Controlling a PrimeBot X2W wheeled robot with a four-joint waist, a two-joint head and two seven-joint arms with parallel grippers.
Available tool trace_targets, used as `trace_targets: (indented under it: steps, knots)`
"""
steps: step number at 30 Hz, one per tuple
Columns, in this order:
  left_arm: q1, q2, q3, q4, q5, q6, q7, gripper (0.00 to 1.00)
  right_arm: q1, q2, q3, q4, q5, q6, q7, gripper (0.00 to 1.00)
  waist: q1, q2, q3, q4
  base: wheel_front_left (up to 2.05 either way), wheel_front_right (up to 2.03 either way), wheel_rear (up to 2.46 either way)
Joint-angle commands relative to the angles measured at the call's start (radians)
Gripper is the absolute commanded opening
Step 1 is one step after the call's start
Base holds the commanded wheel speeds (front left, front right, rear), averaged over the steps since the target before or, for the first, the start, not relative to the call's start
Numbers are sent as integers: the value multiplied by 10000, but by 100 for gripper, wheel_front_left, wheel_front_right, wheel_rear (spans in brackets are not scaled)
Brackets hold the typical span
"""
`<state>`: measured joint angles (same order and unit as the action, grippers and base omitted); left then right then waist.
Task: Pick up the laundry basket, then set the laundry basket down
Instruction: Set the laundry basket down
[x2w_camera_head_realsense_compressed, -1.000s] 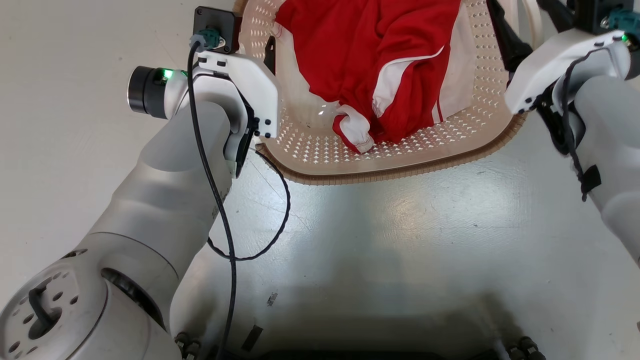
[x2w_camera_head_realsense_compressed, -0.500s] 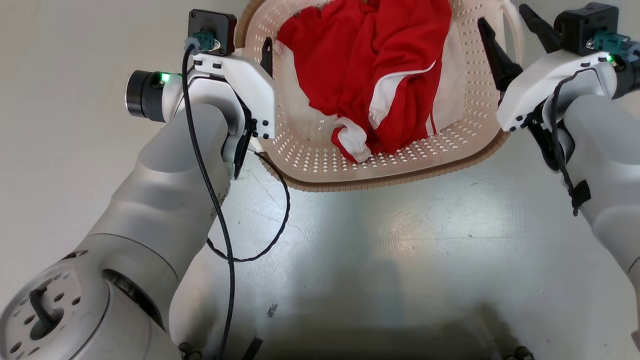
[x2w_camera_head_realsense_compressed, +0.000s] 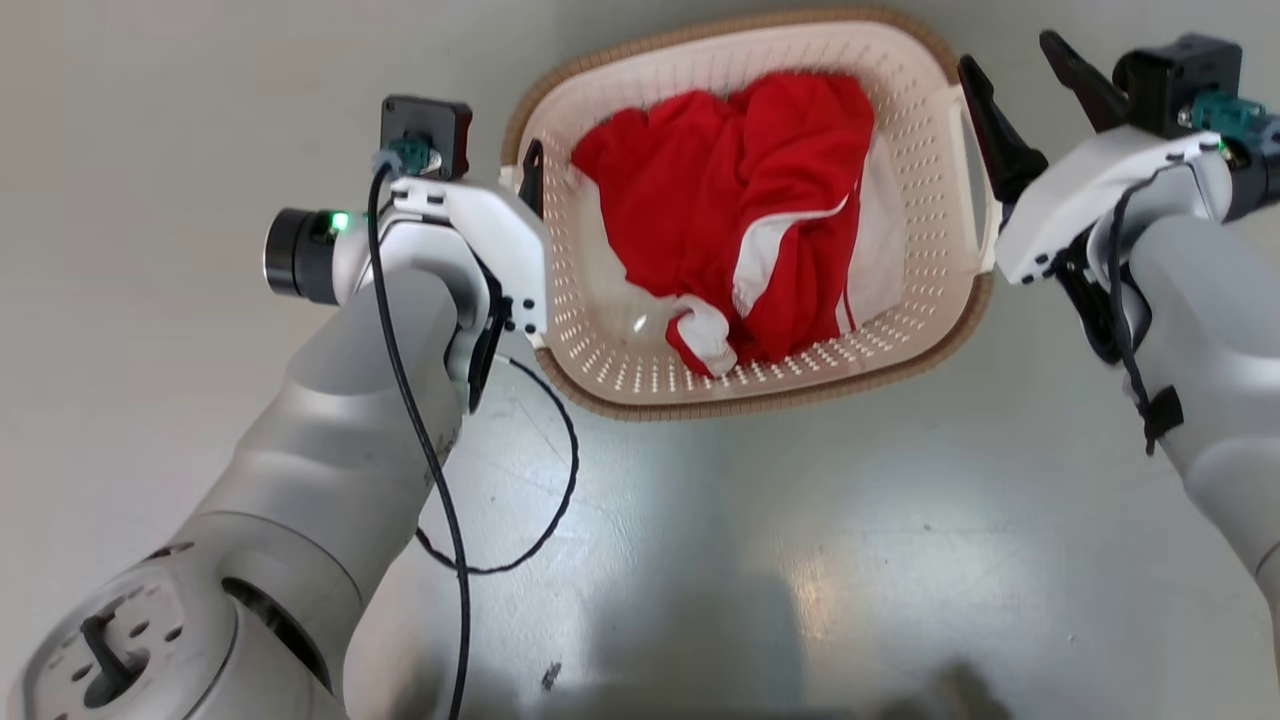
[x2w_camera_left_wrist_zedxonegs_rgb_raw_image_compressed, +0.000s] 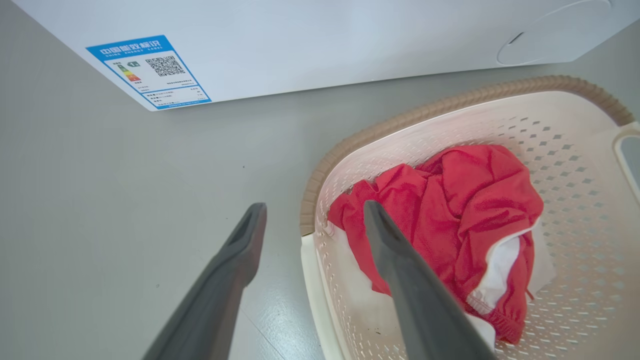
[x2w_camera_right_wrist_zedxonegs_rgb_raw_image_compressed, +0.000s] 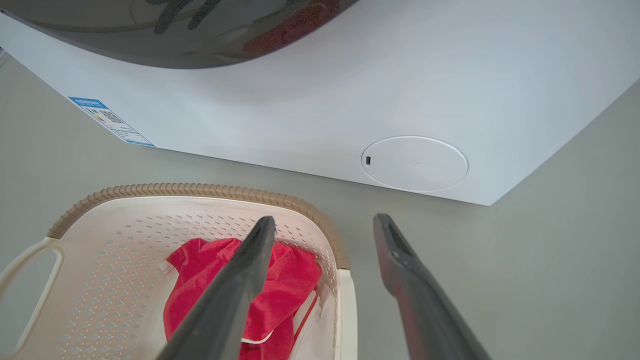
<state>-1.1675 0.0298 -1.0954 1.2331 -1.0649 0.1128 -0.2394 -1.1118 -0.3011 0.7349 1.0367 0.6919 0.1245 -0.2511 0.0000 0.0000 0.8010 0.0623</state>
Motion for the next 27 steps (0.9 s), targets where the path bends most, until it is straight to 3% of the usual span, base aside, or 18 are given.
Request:
trace_targets:
  steps: [1, 9, 16, 17, 22, 23, 27]
  knots:
    - [215, 204, 142, 7, -83, -56, -133, 100, 710, -19, -129, -228, -208, 62, -107, 100, 0, 0, -377, 28, 0, 0, 0]
    - [609, 444, 662, -248, 78, -88, -218, 100, 1481, -150, -1299, -922, -1379, 62, -107, 100, 0, 0, -1372, -11, 0, 0, 0]
    - [2124, 1261, 2586, -2292, 1407, 281, -222, 100, 2789, -8, -3107, -2045, -2896, 62, -107, 100, 0, 0, -2494, -178, 0, 0, 0]
    - [2729, 1435, 3226, -2885, 1845, 319, -222, 100, 3228, 65, -3528, -2352, -3233, 62, -107, 100, 0, 0, -2889, -228, 0, 0, 0]
    - [3823, 1658, 4239, -3741, 2525, 320, -223, 100, 3999, 185, -4090, -2794, -3691, 62, -107, 100, 0, 0, -3616, -320, 0, 0, 0]
    - [4745, 1830, 5099, -4443, 3060, 356, -223, 100, 4573, 327, -4398, -3078, -3971, 62, -107, 100, 0, 0, -4215, -423, 0, 0, 0]
    - [6150, 1964, 6144, -5326, 3748, 260, -223, 100, 5481, 522, -4824, -3544, -4342, 62, -107, 100, 0, 0, -5083, -533, 0, 0, 0]
